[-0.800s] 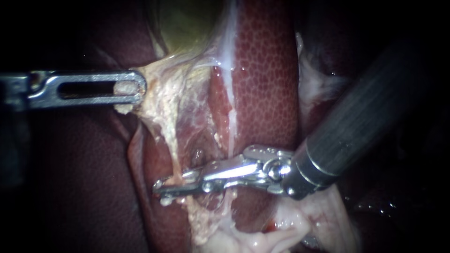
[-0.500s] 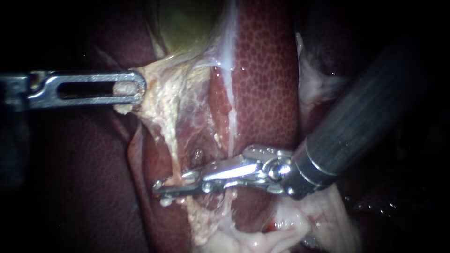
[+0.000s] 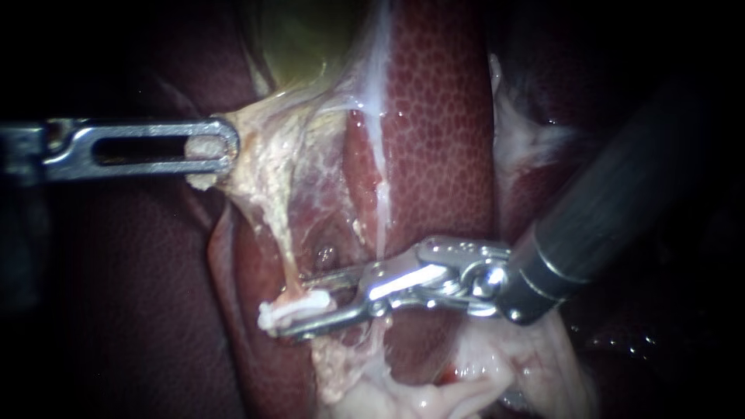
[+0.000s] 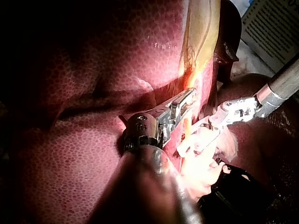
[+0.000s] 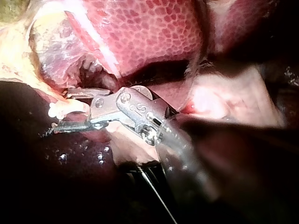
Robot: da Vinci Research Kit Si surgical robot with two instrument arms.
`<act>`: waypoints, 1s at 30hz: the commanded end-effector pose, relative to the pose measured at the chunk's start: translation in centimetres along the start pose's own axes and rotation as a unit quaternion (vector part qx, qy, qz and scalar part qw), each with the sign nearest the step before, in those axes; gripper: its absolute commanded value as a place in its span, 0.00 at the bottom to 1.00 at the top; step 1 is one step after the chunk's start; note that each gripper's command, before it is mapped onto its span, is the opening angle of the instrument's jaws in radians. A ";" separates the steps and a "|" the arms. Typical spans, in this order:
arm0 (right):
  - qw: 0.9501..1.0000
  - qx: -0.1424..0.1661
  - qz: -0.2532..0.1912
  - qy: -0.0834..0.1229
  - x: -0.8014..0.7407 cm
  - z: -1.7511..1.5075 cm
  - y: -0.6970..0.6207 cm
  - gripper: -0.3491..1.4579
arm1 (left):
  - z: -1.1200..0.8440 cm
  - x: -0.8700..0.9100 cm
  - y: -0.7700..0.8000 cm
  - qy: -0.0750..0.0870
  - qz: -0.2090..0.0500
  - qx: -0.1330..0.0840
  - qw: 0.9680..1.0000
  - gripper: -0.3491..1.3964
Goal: Going back second clip left tube
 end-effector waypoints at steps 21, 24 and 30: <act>0.997 -0.020 -0.076 0.026 0.38 -1.25 -0.19 0.52 | 0.00 0.00 0.00 0.000 0.000 0.000 1.000 0.00; 0.996 -0.020 -0.089 0.027 0.44 -1.32 -0.26 0.52 | 0.00 0.00 0.00 0.000 0.000 0.000 1.000 0.00; 0.994 -0.019 -0.104 0.027 0.50 -1.43 -0.34 0.52 | 0.01 0.00 0.00 0.000 0.000 0.000 1.000 0.00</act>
